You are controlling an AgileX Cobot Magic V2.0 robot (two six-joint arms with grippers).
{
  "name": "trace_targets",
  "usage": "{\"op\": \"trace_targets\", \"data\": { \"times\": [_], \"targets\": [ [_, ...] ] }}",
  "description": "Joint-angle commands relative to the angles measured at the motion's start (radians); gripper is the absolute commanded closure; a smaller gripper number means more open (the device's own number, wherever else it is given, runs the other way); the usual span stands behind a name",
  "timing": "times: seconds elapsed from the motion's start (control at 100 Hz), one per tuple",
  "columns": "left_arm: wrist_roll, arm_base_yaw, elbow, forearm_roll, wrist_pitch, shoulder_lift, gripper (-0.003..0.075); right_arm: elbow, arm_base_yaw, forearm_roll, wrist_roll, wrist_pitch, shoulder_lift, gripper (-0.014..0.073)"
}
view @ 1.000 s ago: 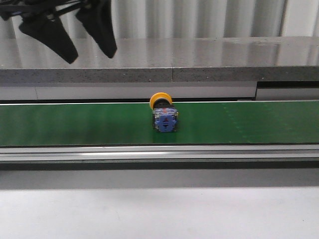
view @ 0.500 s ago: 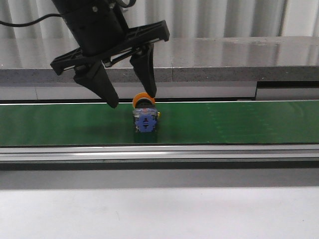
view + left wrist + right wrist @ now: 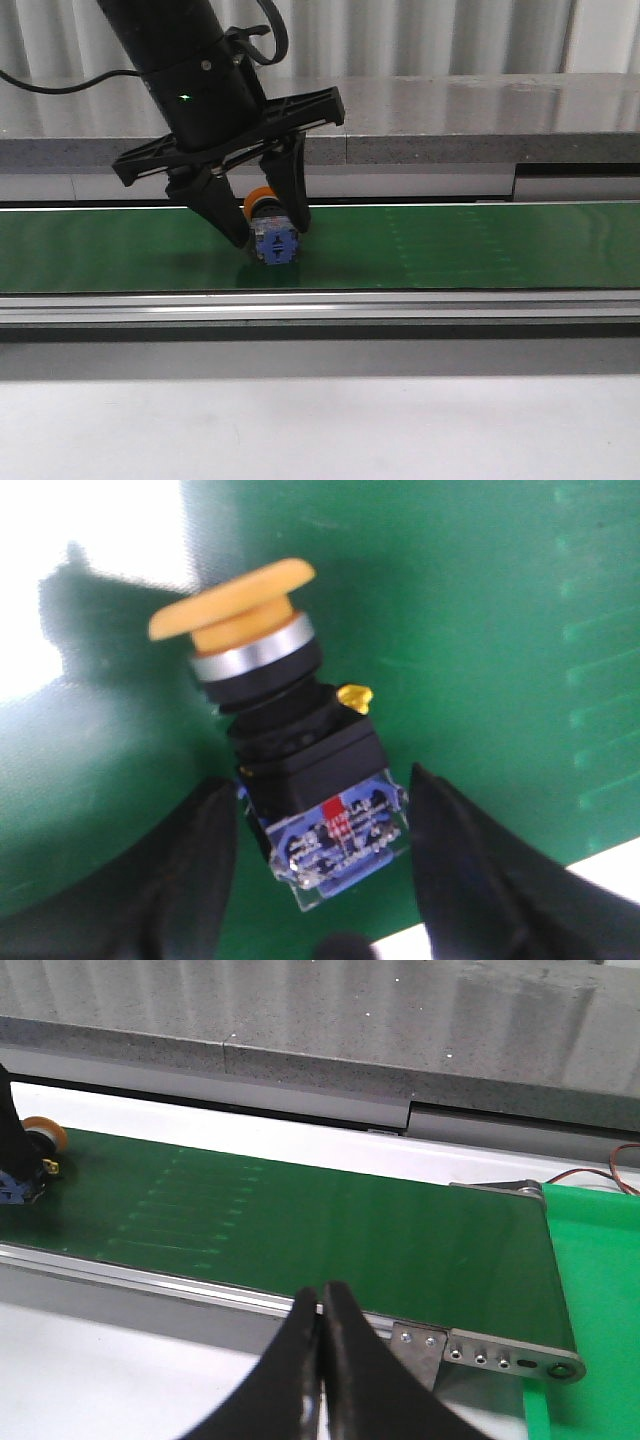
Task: Move button from right to left
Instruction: 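Lift the button with the left gripper and carry it over the blue tray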
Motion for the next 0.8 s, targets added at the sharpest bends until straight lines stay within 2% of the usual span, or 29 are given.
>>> {"op": "trace_targets", "data": {
  "times": [0.0, 0.09, 0.16, 0.45, 0.66, 0.79],
  "targets": [
    [-0.007, 0.0, -0.031, -0.018, -0.02, -0.045, 0.0534, -0.024, 0.001, 0.004, -0.007, -0.081, 0.009, 0.0659],
    [-0.007, 0.0, -0.031, -0.018, -0.019, -0.045, 0.0636, -0.024, 0.001, 0.004, -0.007, -0.081, 0.009, 0.0659],
    [-0.007, 0.0, -0.031, -0.018, -0.019, -0.045, 0.0665, -0.024, 0.001, 0.004, -0.007, -0.081, 0.009, 0.0659],
    [-0.005, 0.013, -0.031, 0.034, 0.016, -0.147, 0.0668, -0.024, 0.001, 0.004, -0.007, -0.081, 0.009, 0.0659],
    [0.009, 0.12, -0.031, 0.129, 0.155, -0.245, 0.0668, -0.024, 0.001, 0.004, -0.007, -0.081, 0.009, 0.0659],
    [0.077, 0.216, -0.031, 0.194, 0.248, -0.286, 0.0668, -0.024, 0.001, 0.004, -0.007, -0.081, 0.009, 0.0659]
  ]
}}
